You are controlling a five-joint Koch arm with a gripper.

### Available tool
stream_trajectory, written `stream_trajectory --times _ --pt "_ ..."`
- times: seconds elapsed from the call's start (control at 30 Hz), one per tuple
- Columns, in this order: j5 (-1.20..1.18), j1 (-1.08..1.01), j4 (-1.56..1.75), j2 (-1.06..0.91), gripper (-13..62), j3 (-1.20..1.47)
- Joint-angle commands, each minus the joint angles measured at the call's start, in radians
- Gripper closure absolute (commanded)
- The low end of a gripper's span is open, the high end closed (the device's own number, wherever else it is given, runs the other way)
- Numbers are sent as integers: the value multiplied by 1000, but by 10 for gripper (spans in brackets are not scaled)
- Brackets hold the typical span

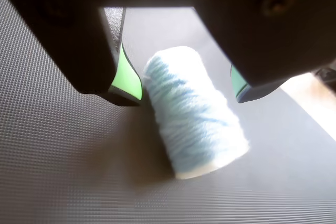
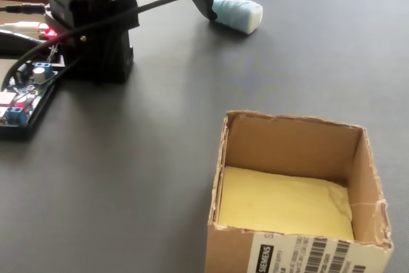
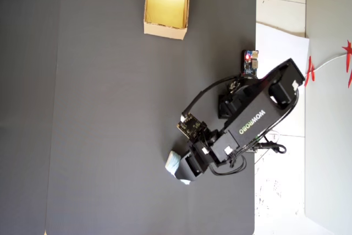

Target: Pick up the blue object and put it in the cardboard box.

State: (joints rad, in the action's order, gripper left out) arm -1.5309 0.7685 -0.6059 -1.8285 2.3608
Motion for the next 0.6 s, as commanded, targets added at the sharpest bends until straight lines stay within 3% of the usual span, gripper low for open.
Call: stream_trajectory --times 0.0,0.33,0.5,0.57 --pt "-55 15 9 8 156 -138" --pt "-97 52 2 152 165 -135" --pt "-106 52 -2 207 200 -156" --pt "-100 51 21 215 262 -160"
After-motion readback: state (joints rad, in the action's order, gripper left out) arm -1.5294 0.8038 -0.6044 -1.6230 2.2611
